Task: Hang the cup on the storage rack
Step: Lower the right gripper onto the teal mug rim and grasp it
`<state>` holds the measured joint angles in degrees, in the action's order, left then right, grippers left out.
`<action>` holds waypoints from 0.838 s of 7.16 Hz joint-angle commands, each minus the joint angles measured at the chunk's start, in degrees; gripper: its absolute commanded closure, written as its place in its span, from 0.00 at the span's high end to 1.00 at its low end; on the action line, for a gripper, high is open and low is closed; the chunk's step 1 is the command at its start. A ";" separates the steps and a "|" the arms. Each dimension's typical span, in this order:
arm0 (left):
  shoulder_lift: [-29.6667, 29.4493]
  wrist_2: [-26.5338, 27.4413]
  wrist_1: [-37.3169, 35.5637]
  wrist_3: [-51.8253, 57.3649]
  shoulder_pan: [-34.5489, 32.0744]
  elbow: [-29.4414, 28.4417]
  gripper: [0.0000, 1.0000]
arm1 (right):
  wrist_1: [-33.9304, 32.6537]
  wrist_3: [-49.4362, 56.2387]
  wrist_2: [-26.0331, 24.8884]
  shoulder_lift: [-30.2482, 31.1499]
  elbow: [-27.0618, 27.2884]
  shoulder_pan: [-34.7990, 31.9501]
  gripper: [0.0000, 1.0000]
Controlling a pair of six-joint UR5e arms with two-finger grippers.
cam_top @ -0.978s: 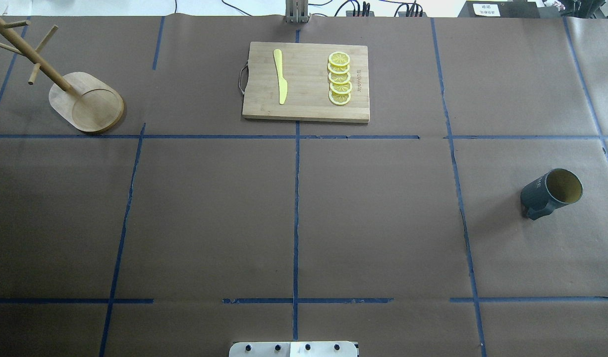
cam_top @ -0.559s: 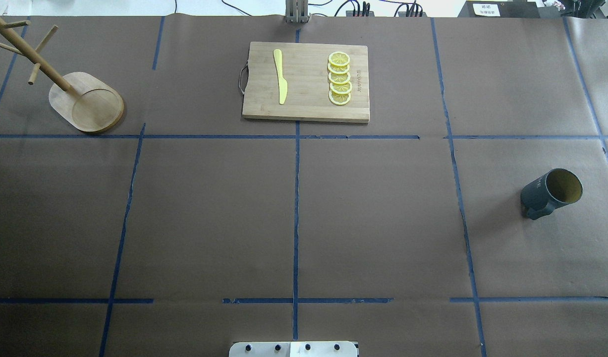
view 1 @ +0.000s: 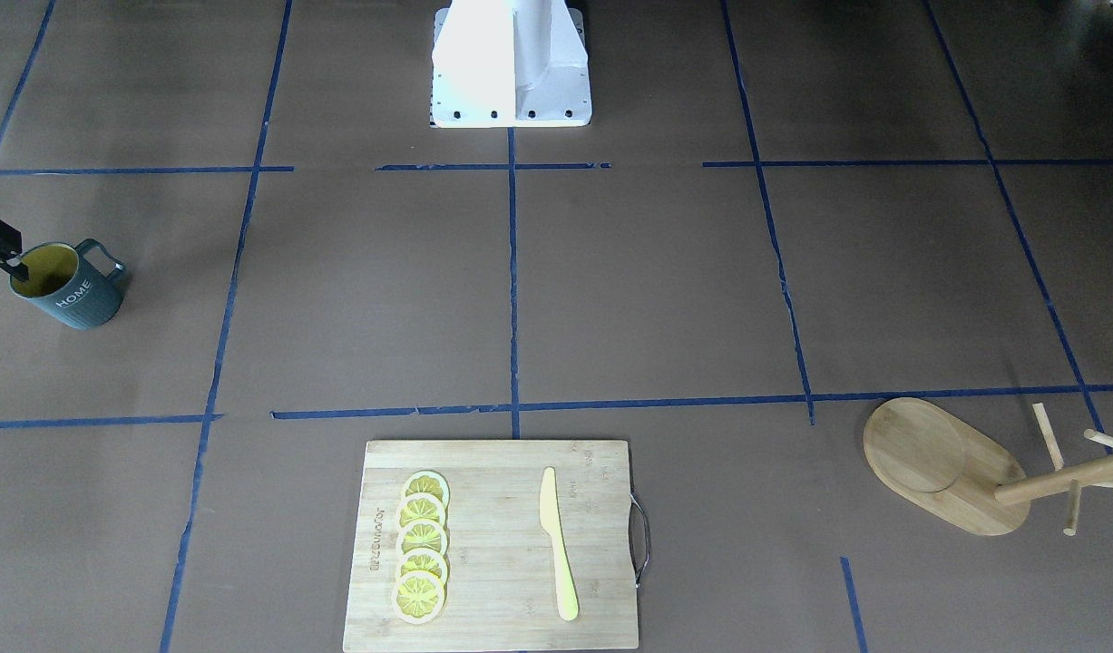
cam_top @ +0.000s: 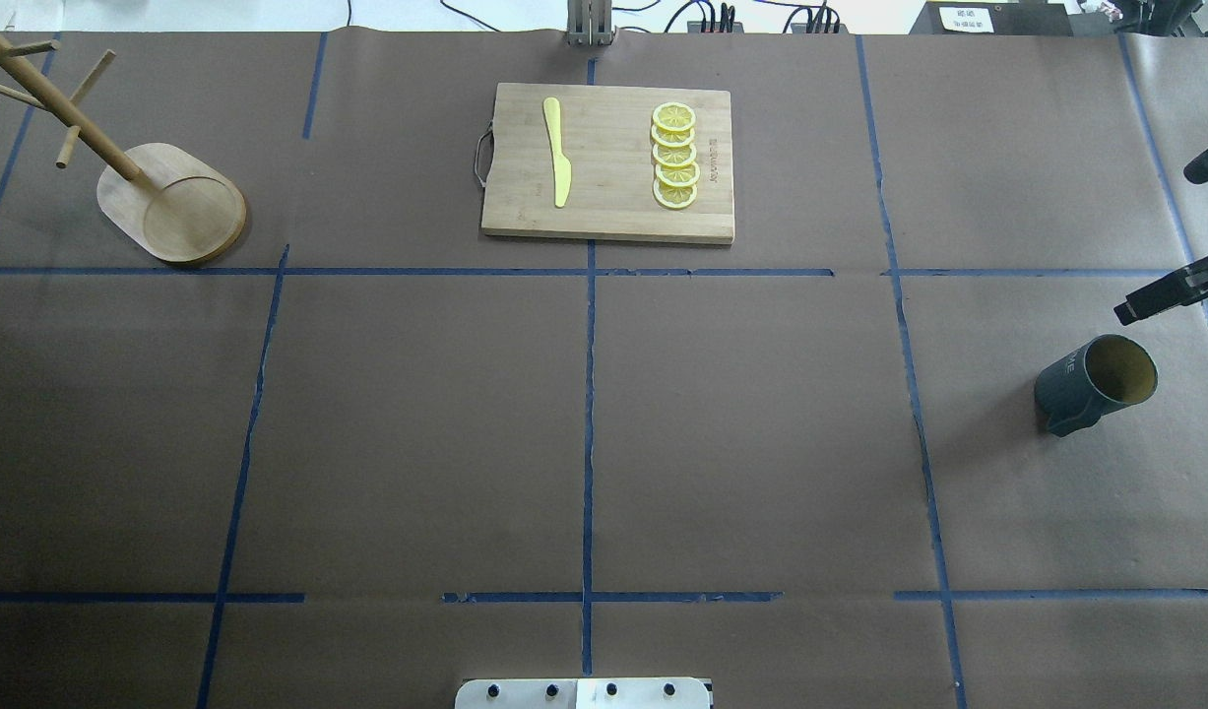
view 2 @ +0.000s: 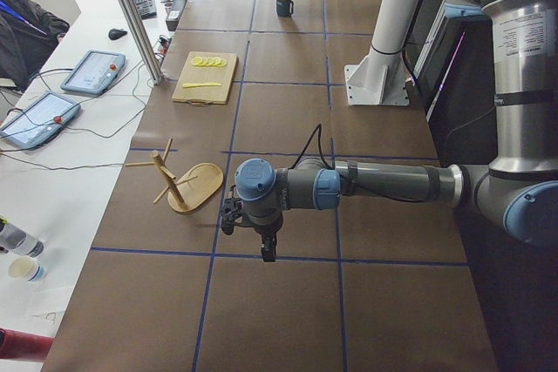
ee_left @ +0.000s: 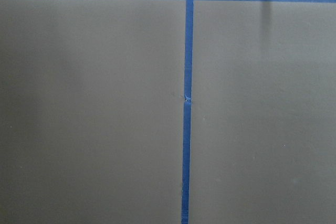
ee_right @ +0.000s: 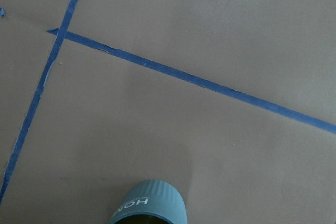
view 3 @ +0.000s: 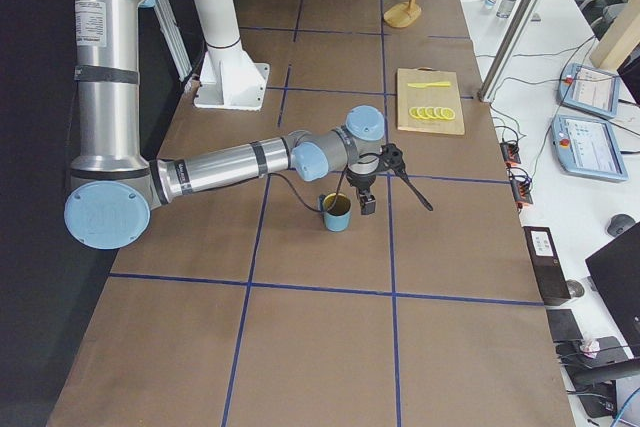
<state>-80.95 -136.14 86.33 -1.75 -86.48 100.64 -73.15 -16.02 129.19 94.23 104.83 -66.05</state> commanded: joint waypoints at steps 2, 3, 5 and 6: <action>0.00 0.00 0.07 0.00 0.00 0.00 1.00 | 5.48 -1.56 -1.14 2.63 -3.55 3.64 1.00; 0.00 0.00 -0.02 0.00 0.00 0.00 1.00 | 5.56 -1.47 -1.75 2.46 -4.97 4.43 1.00; 0.00 0.00 0.07 0.00 0.00 0.00 1.00 | 5.83 -1.64 -2.54 1.93 -6.65 6.63 0.86; 0.09 0.00 -0.02 0.00 0.00 0.00 1.00 | 5.92 -1.47 -2.63 1.93 -6.74 6.64 0.30</action>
<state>-80.93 -136.14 86.35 -1.76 -86.49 100.64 -67.41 -17.59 126.85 96.28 98.68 -59.87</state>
